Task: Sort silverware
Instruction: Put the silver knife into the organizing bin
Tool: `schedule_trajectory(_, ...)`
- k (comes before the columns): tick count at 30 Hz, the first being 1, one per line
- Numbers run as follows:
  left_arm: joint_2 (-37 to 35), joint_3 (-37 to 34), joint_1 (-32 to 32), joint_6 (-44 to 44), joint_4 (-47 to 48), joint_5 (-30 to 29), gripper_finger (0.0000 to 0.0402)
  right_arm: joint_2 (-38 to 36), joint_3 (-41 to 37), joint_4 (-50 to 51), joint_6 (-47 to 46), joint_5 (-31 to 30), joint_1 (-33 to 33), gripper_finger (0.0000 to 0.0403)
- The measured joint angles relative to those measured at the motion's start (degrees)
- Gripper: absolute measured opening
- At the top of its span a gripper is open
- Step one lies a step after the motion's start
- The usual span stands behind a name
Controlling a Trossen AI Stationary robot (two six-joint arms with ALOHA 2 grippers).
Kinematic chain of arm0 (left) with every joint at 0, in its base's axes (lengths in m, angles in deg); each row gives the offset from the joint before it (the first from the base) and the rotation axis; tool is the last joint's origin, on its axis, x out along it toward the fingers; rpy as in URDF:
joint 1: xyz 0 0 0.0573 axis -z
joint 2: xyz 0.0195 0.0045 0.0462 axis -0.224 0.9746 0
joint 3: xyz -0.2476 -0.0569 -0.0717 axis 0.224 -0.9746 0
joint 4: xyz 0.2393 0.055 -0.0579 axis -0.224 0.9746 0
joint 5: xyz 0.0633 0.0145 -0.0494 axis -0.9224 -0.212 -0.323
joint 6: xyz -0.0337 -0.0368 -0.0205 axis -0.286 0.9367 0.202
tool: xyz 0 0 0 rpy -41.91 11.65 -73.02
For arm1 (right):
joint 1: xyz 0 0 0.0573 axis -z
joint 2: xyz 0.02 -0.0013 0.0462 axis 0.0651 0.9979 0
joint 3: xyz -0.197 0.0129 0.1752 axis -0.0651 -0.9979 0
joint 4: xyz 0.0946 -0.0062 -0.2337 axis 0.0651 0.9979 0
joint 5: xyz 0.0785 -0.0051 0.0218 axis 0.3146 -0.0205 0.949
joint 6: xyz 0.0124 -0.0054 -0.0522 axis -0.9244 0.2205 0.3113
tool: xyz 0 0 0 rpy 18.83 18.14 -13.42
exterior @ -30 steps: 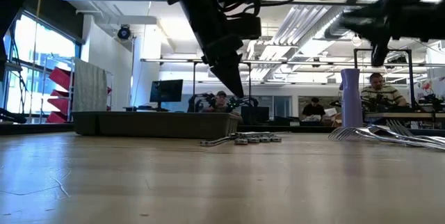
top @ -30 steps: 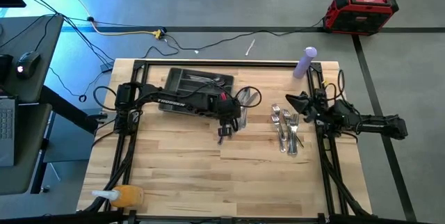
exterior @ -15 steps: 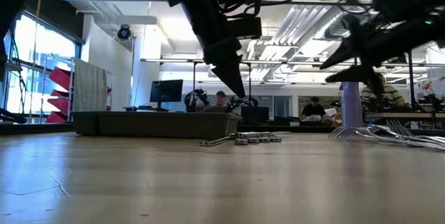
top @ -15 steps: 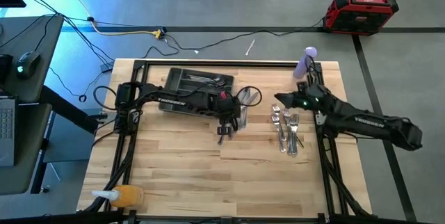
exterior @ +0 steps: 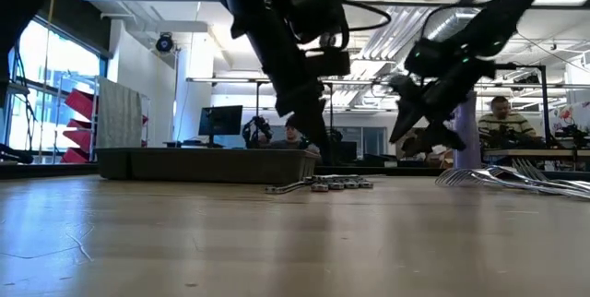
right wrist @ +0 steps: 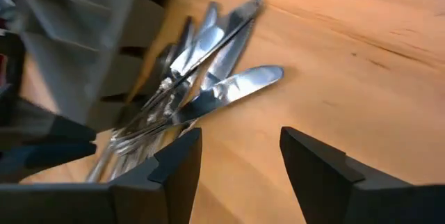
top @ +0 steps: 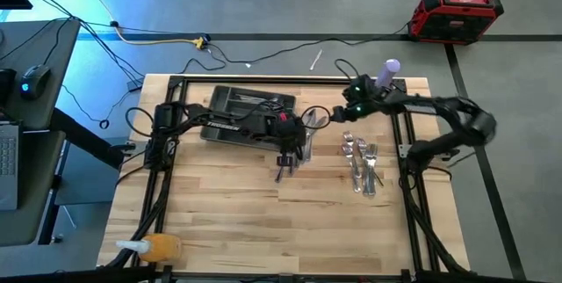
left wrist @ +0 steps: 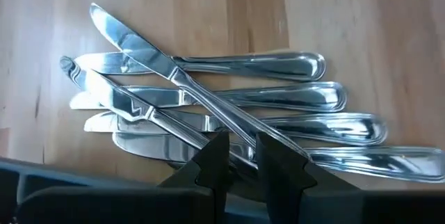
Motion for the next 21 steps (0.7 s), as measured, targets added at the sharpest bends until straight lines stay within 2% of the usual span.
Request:
schedule_trajectory(10,4.41,0.10,-2.34,-2.17,-0.42,0.04,0.0053,15.69,9.99,2.37,2.25,0.65,-0.50,0.0186)
schedule_trajectory(21,5.68,0.06,-3.04,-2.87,-3.33,-0.22,0.0053,17.96,11.70,1.98,2.23,0.47,-0.50,0.0186)
